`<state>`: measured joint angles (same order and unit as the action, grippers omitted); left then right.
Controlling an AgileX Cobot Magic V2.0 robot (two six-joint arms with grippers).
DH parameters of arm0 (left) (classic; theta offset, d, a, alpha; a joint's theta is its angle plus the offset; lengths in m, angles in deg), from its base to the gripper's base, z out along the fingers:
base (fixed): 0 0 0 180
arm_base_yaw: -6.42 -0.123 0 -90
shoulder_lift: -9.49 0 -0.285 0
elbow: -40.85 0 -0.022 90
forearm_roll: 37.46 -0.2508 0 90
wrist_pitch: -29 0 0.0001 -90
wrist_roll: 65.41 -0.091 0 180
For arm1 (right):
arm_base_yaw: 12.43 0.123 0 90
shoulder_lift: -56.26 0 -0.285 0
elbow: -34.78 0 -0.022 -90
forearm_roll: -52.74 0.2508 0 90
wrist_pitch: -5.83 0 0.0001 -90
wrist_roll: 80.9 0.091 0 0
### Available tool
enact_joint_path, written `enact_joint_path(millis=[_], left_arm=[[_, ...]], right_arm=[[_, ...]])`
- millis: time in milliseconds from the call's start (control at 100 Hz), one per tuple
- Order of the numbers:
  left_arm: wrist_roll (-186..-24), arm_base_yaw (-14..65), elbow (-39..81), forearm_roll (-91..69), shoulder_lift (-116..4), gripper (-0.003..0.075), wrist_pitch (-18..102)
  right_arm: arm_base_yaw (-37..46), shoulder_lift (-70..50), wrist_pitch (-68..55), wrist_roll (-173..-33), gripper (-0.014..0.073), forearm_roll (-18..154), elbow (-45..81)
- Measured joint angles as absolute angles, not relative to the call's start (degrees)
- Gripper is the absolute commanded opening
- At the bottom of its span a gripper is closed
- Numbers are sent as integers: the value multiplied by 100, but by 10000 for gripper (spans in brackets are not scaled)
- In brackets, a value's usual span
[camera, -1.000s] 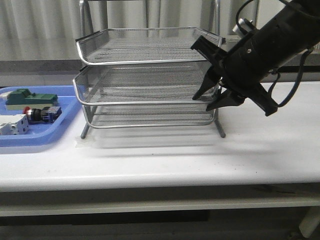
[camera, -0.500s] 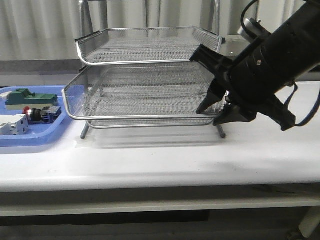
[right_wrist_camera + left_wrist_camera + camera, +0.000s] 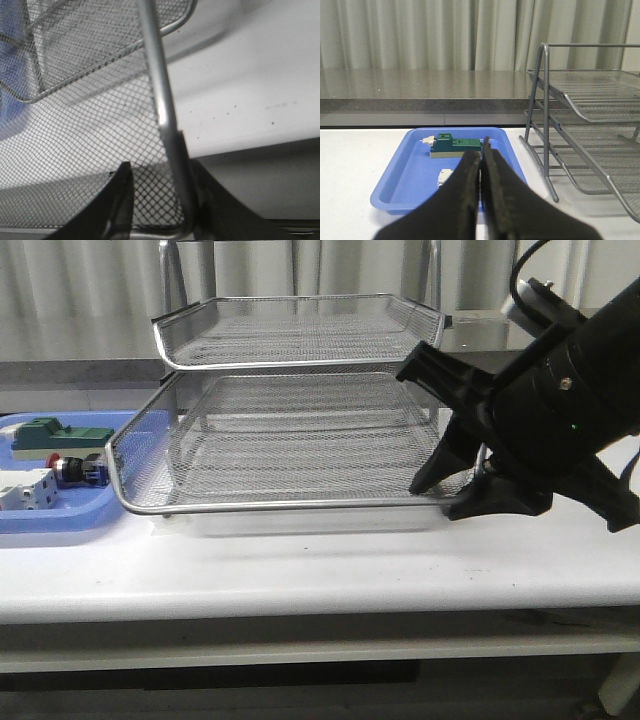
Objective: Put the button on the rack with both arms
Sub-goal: 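Pull the middle wire tray out toward the robot with the right gripper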
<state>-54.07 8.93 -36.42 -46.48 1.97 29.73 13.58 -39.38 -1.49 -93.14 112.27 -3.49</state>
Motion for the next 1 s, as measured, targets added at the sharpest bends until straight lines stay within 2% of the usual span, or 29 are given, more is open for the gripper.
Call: enact_joint_path(millis=[110,280,350,730,1000], left_arm=[[-5407,893,-3642,-4648,197,4,2973],[-5407,893,-3642,-4648,197,4,2973],[-5407,893,-3642,-4648,197,4,2973],[-5407,893,-3642,-4648,197,4,2973],[-5407,893,-3642,-4648,197,4,2973]], right_arm=[[1358,-3855,-194,-9314,176,11220,-399],[1358,-3822,-222,-9351,362,11087,-422],[1358,-3785,-222,-9391,401,10954,-422],[1368,-2896,-1243,-9503,406,9813,-608],[1368,-2315,-1204,-9516,406,9450,-620]])
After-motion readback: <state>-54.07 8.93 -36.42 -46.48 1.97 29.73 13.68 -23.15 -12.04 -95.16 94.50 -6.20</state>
